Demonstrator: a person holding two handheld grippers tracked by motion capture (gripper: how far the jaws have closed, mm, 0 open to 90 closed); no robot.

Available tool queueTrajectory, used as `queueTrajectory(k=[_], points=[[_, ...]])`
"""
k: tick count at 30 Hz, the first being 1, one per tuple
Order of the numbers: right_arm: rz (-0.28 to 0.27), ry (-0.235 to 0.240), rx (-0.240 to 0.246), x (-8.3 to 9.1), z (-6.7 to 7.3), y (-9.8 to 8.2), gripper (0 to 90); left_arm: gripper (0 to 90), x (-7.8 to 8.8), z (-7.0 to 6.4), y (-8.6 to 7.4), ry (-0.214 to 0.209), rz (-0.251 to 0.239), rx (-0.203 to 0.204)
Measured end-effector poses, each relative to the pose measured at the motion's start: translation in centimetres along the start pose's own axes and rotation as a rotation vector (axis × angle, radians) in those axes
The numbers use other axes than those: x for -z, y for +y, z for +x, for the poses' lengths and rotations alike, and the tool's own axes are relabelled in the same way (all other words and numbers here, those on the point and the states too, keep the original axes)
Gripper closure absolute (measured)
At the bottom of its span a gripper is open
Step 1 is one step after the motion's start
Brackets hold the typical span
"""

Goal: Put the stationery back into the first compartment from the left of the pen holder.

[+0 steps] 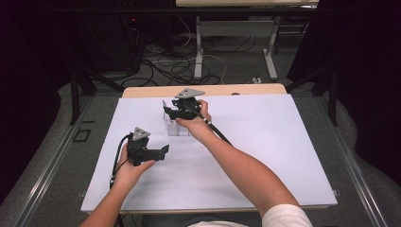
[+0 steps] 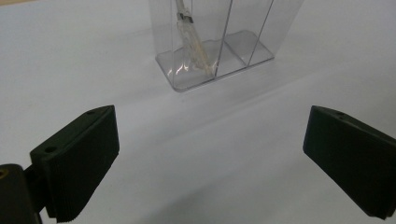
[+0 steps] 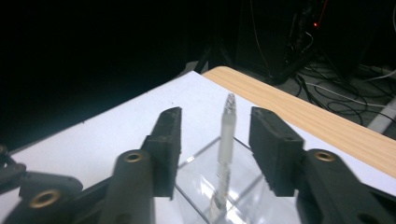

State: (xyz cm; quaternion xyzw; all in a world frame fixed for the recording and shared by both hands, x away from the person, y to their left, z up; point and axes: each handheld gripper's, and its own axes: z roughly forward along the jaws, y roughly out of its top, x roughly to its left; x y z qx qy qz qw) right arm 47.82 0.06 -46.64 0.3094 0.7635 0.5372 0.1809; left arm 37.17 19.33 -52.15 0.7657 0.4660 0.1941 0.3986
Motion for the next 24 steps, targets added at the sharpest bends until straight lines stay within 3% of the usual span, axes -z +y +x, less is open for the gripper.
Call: queueTrajectory(k=[2,7,12,19,21,24], points=[[0.015,-0.022,-0.014,0.7,-0.2,0.0,44.2,3.7,0.0,0.0,0.0,-0.001,0.005,-0.009],[0.022,-0.046,-0.029,3.0,-1.0,-0.4,41.9,3.8,-0.2,0.1,0.1,0.001,0.007,-0.012],[0.023,-0.082,-0.018,5.3,-2.5,-1.2,33.2,4.0,-0.4,0.1,0.1,0.003,0.012,-0.007],[0.112,-0.164,-0.089,8.2,-4.9,-2.4,16.4,4.0,-0.5,0.3,0.0,0.005,0.013,-0.006],[0.127,-0.213,-0.076,9.0,-5.6,-3.0,14.6,4.0,-0.5,0.2,0.0,0.009,0.01,0.003],[0.134,-0.235,-0.075,10.3,-6.5,-3.9,11.7,4.0,-0.5,0.3,0.0,0.007,0.017,0.006]])
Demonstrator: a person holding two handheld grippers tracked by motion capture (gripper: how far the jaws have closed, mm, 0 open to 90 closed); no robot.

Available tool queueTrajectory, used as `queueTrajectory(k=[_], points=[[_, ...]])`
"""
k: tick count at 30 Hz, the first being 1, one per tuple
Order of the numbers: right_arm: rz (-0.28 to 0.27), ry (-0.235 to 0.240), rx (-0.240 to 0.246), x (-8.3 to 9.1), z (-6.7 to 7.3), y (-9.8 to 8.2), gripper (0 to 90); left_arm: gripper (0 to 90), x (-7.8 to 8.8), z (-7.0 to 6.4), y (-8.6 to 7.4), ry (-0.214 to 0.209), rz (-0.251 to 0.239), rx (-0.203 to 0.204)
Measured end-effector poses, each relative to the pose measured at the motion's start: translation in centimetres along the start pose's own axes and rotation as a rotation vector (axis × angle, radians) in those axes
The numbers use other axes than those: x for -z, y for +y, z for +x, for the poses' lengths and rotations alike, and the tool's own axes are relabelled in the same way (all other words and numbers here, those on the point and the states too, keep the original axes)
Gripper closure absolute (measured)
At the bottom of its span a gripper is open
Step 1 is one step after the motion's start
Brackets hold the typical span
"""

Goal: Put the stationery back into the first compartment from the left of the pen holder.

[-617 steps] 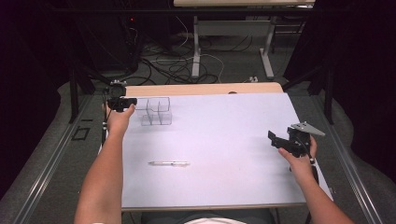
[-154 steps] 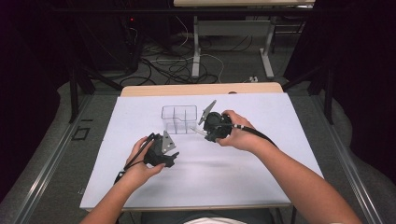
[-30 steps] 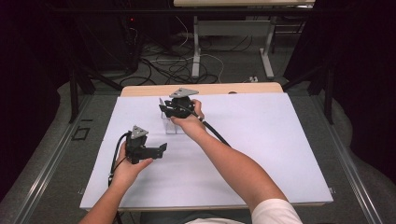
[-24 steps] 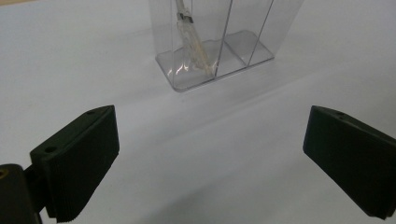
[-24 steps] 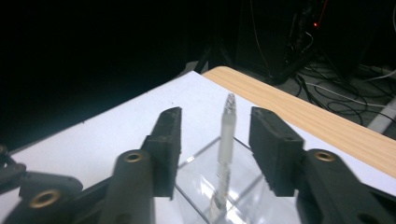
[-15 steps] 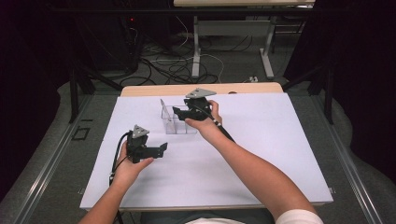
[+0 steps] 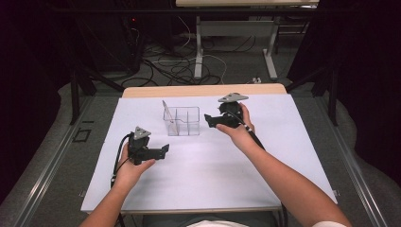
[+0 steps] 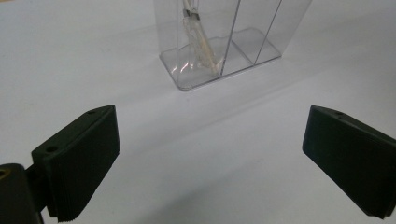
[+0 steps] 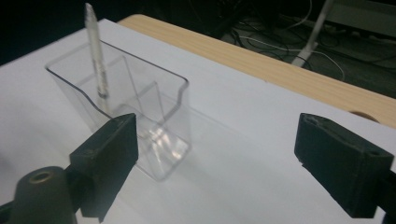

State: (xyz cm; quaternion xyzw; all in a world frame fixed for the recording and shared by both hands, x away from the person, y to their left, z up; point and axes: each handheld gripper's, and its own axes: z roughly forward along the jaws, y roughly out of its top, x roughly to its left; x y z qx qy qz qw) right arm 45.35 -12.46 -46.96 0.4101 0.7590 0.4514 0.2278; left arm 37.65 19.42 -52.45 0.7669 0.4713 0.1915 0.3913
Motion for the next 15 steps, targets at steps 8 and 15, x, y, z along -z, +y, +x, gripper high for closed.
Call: queueTrajectory(k=[8,15], points=[[0.0,-0.066,-0.028,2.6,-2.6,-2.4,0.0,4.0,0.0,0.3,-0.1,0.011,-0.009,0.013],[0.007,-0.079,-0.07,5.2,-3.9,-5.1,0.0,3.9,0.3,0.5,0.0,0.016,-0.022,0.028]])
